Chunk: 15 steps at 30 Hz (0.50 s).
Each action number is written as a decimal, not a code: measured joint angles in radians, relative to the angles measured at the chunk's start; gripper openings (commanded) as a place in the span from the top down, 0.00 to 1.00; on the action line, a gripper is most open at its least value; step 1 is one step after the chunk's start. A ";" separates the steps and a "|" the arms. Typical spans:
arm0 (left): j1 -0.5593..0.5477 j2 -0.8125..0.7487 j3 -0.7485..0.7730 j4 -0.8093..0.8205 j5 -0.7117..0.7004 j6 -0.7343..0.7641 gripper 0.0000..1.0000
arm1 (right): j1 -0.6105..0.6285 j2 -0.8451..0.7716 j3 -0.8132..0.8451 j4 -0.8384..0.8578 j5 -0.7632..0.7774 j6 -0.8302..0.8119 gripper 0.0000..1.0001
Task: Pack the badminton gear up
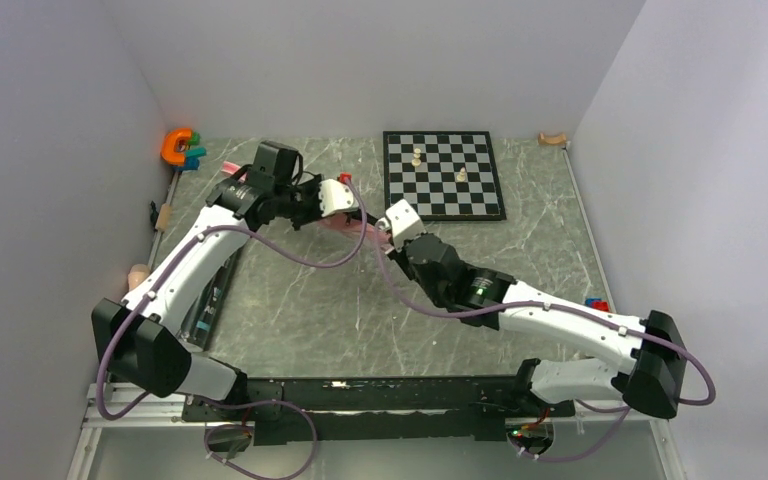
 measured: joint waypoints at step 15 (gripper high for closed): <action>-0.129 -0.026 -0.170 0.117 -0.131 -0.236 1.00 | -0.150 -0.105 0.026 -0.141 -0.257 0.265 0.45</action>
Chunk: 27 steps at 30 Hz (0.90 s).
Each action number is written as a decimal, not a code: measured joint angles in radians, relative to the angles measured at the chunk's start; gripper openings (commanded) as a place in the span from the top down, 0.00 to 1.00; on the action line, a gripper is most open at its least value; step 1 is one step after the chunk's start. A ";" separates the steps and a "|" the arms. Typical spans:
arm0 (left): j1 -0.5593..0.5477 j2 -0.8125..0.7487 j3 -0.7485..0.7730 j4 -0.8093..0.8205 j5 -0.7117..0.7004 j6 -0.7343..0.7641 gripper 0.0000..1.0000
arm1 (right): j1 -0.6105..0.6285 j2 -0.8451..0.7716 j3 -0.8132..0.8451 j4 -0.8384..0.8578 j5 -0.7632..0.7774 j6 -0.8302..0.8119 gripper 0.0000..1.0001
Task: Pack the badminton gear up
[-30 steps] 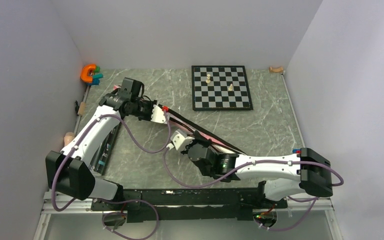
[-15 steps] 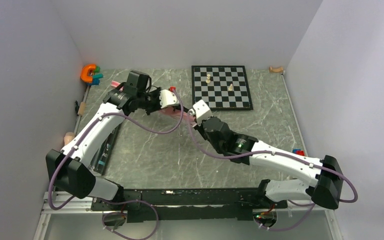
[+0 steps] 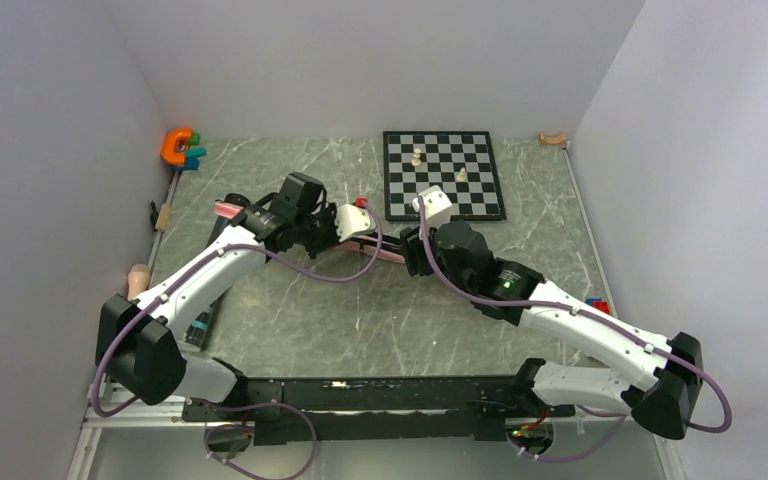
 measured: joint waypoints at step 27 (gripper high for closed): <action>-0.087 -0.027 -0.086 0.077 -0.149 -0.249 1.00 | -0.060 0.006 -0.018 0.018 -0.337 0.621 0.39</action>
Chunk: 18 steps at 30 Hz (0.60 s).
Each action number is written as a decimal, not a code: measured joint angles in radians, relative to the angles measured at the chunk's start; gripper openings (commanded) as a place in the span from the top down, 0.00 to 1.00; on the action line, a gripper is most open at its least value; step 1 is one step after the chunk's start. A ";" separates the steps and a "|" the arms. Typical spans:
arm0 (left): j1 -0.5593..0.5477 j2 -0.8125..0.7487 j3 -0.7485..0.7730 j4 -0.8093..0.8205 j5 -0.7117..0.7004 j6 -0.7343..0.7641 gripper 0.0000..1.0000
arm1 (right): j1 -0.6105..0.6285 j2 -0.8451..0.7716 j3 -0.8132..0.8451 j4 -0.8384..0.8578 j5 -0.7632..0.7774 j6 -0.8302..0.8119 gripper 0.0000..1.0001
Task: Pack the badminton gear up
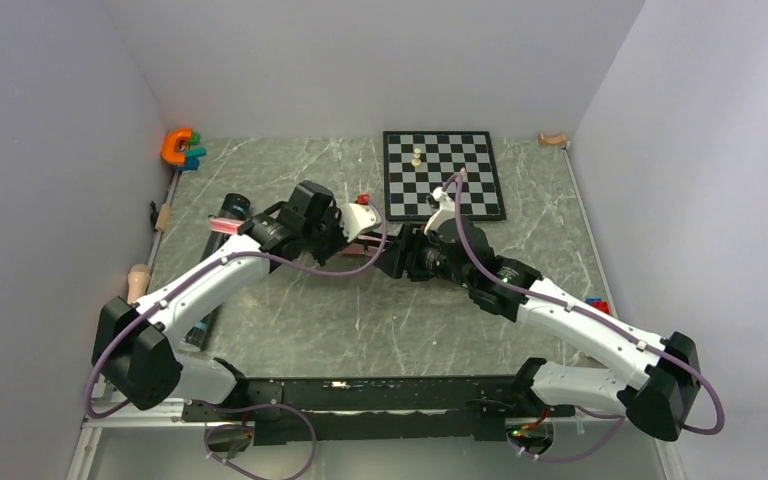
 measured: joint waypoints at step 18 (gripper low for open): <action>0.000 0.072 0.195 -0.114 0.052 -0.134 1.00 | -0.234 0.022 -0.386 0.694 -0.219 0.277 0.37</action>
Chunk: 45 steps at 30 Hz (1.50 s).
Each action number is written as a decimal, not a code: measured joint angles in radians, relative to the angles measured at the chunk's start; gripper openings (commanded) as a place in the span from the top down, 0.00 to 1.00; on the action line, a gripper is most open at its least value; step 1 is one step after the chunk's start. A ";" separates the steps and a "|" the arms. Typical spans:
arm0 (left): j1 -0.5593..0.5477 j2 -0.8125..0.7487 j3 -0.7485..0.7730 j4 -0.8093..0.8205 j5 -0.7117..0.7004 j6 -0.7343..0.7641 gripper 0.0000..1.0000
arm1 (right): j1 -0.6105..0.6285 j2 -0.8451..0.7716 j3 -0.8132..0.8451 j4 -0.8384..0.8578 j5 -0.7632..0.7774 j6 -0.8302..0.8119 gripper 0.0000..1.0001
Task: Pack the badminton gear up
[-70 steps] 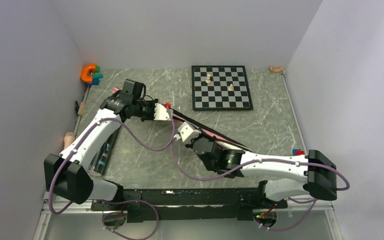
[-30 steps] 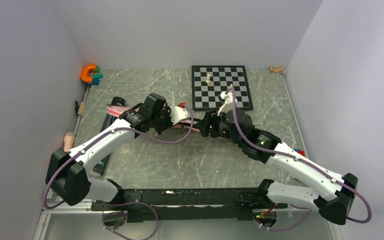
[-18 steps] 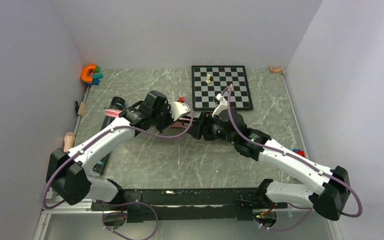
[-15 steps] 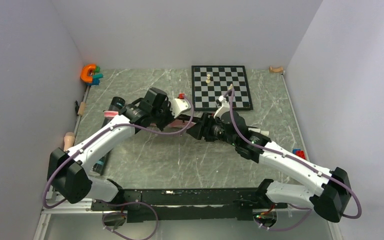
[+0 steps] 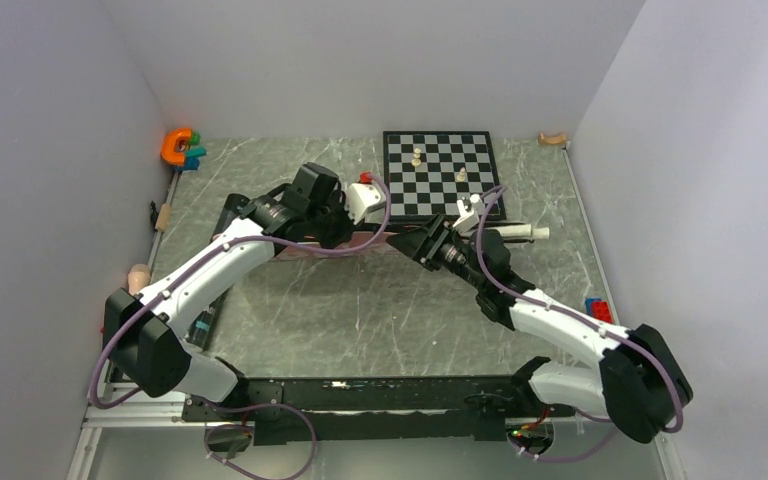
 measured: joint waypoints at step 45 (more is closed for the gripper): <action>0.003 -0.002 -0.010 -0.016 0.018 -0.015 1.00 | -0.032 0.443 0.068 0.576 -0.203 0.195 1.00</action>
